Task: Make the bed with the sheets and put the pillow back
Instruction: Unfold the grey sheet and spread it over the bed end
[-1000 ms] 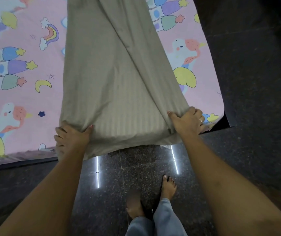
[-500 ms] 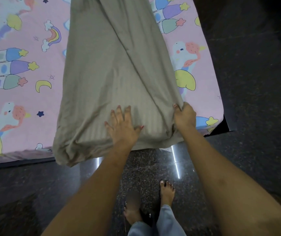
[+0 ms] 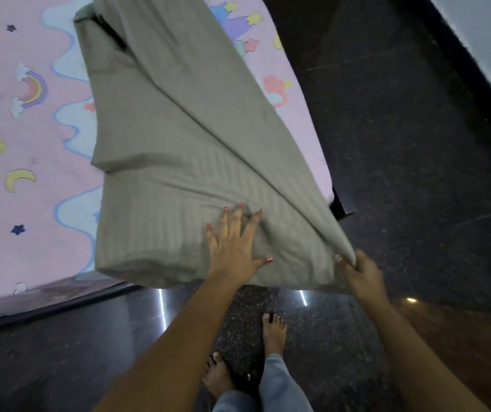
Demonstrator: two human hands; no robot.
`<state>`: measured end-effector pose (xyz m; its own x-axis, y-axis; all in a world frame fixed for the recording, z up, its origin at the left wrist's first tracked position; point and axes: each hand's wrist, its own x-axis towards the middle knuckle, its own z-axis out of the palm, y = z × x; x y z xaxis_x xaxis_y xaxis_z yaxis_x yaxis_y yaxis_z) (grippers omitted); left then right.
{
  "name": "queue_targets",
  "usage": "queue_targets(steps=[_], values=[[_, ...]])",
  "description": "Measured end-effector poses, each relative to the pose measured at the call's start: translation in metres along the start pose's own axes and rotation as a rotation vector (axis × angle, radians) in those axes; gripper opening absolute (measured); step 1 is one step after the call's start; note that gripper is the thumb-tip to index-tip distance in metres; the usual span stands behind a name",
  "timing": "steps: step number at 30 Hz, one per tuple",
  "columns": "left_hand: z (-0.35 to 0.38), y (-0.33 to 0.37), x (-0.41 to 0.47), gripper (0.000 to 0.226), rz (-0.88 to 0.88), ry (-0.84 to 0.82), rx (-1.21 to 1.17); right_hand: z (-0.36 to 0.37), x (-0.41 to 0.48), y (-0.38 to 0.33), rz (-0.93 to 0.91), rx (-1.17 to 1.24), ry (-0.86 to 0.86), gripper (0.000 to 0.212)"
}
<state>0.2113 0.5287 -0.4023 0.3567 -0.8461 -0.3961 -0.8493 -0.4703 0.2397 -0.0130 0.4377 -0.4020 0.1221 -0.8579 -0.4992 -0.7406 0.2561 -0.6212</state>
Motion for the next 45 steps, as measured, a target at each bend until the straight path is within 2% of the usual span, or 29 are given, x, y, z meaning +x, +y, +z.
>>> queue_targets(steps=[2,7,10,12,16,21,22,24,26,28,31,33,35,38,41,45], values=[[0.009,0.007,-0.001,0.089,0.002,-0.034,0.004,0.005,0.012,-0.008,-0.031,0.006,-0.046,0.020],[0.013,0.009,0.006,0.077,-0.052,-0.015,-0.066,0.021,0.061,-0.044,-0.072,0.139,-0.024,0.042],[0.012,0.003,0.011,0.070,-0.111,0.040,-0.141,0.026,0.082,-0.071,-0.127,0.111,0.012,0.025],[0.010,0.000,0.013,0.069,-0.142,0.060,-0.180,0.022,0.094,-0.087,-0.191,0.029,0.069,0.024],[0.005,-0.011,0.017,0.065,-0.286,0.125,-0.309,-0.013,0.122,-0.097,-0.110,0.105,0.277,0.028],[0.006,-0.048,0.010,0.059,-0.481,0.208,-0.378,-0.012,0.133,-0.102,-0.009,-0.058,0.315,0.028],[0.008,-0.053,0.008,0.058,-0.485,0.213,-0.379,-0.001,0.127,-0.107,-0.030,-0.145,0.356,0.035],[0.009,-0.060,0.006,0.056,-0.476,0.220,-0.378,0.027,0.106,-0.116,-0.202,-0.373,0.452,0.054],[0.008,-0.066,0.005,0.055,-0.489,0.247,-0.382,0.059,0.079,-0.124,-0.388,-0.514,0.366,0.062],[0.004,-0.080,0.003,0.056,-0.556,0.318,-0.391,0.093,0.051,-0.131,-0.481,-0.527,0.208,0.063],[-0.003,-0.122,-0.004,0.059,-0.801,0.433,-0.490,0.136,0.018,-0.134,-0.570,-0.531,0.010,0.056],[-0.004,-0.158,-0.014,0.063,-0.960,0.443,-0.536,0.158,0.002,-0.133,-0.606,-0.576,-0.103,0.053],[-0.004,-0.187,-0.024,0.067,-1.020,0.428,-0.520,0.177,-0.010,-0.133,-0.643,-0.602,-0.177,0.051],[-0.008,-0.209,-0.031,0.063,-1.051,0.363,-0.475,0.201,-0.025,-0.137,-0.706,-0.636,-0.257,0.050],[-0.012,-0.221,-0.033,0.041,-1.014,0.258,-0.507,0.223,-0.036,-0.150,-0.734,-0.664,-0.313,0.050],[-0.014,-0.229,-0.054,0.005,-0.833,0.394,-1.022,0.251,-0.053,-0.170,-0.786,-0.667,-0.341,0.051]])
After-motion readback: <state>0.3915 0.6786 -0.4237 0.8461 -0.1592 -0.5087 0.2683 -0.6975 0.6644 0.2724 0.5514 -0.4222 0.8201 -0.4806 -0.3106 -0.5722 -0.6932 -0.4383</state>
